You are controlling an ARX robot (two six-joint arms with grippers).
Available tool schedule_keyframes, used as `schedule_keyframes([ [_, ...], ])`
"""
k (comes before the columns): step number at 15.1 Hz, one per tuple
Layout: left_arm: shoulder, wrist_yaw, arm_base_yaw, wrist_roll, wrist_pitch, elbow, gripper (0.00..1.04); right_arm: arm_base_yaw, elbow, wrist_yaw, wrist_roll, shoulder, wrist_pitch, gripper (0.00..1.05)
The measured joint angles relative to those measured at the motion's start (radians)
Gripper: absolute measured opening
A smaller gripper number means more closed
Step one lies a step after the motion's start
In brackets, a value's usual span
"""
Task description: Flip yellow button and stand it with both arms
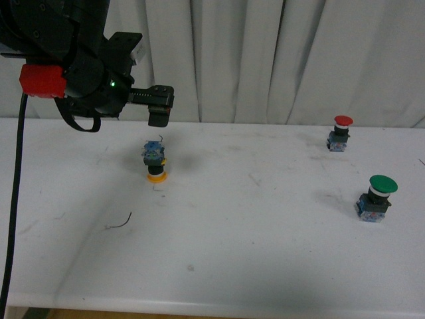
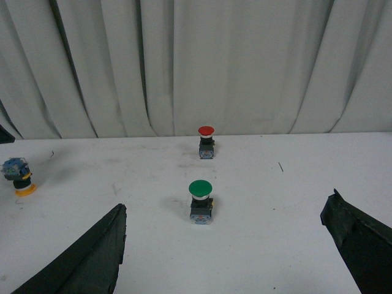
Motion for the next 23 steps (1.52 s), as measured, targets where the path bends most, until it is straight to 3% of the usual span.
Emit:
schedule_keyframes([
  [2,0.1,-0.045,0.0,-0.072,-0.119,0.124,0.98,0.0,0.0,0.0,0.0,0.0,0.0,0.98],
  [11,0.108,-0.03,-0.037,-0.085,-0.103,0.123,0.98,0.0,0.0,0.0,0.0,0.0,0.0,0.98],
  [17,0.149,-0.085,-0.041,-0.064,-0.109,0.122,0.98,0.0,0.0,0.0,0.0,0.0,0.0,0.98],
  [23,0.156,-0.08,-0.048,-0.065,-0.111,0.122,0.98,0.0,0.0,0.0,0.0,0.0,0.0,0.98],
])
